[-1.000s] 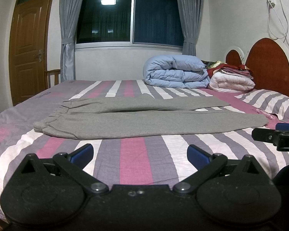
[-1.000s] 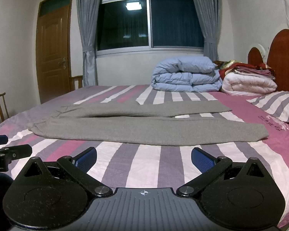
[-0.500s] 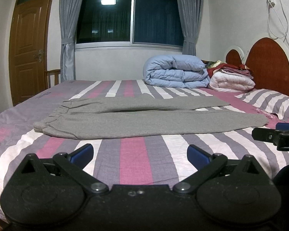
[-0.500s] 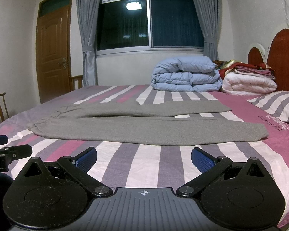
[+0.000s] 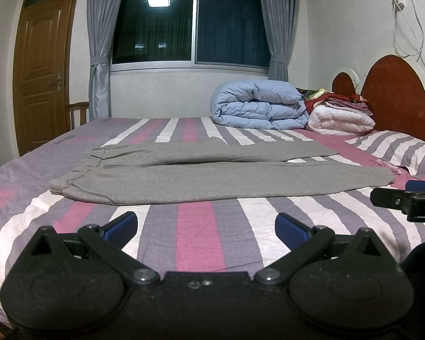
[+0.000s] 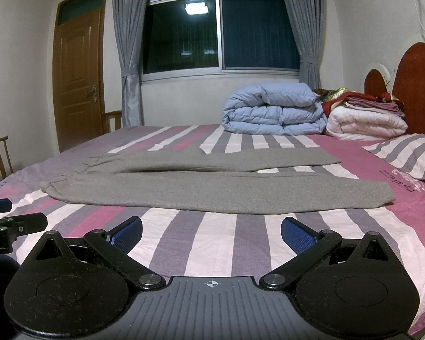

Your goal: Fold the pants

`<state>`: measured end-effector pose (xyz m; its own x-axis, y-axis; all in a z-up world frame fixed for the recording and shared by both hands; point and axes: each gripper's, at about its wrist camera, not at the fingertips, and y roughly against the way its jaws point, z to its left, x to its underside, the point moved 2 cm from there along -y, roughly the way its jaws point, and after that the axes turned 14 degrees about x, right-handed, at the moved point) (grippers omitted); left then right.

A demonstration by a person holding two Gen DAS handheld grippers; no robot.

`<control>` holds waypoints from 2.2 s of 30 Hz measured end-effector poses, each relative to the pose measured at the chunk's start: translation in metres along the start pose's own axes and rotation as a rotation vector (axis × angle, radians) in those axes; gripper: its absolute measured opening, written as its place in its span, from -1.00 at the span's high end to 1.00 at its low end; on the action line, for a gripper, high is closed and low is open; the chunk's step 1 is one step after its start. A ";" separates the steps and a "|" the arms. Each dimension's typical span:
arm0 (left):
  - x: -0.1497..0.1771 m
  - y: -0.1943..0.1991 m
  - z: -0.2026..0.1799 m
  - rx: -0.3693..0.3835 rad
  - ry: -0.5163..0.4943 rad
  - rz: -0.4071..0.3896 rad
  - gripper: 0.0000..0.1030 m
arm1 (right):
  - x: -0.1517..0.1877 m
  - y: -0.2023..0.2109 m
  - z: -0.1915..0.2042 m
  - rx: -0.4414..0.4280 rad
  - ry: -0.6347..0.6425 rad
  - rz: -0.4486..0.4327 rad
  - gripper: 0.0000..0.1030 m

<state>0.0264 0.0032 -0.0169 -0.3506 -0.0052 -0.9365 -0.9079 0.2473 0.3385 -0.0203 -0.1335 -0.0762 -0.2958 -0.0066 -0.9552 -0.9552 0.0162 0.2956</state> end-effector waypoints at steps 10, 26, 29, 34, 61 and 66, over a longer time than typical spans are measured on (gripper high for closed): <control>0.001 0.000 0.001 -0.002 0.004 0.004 -0.88 | 0.000 0.000 0.000 -0.003 -0.001 0.004 -1.00; -0.062 -0.024 0.169 -0.032 0.186 0.042 -0.88 | -0.072 -0.083 -0.020 -0.228 0.003 0.105 -1.00; -0.095 -0.049 0.222 -0.061 0.166 0.085 -0.88 | -0.107 -0.130 -0.014 -0.233 0.031 0.106 -1.00; -0.123 -0.117 0.301 -0.053 0.057 0.210 -0.77 | -0.151 -0.224 0.006 -0.233 0.086 0.117 -1.00; -0.121 -0.395 0.460 -0.005 0.104 0.406 -0.50 | -0.143 -0.583 0.123 -0.428 0.412 0.268 0.05; -0.123 -0.400 0.451 0.073 0.062 0.410 0.44 | -0.140 -0.590 0.127 -0.467 0.442 0.330 0.67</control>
<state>0.5365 0.3415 -0.0787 -0.6948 0.0500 -0.7174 -0.6723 0.3090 0.6727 0.5865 -0.0153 -0.1179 -0.4532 -0.4805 -0.7508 -0.6920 -0.3412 0.6361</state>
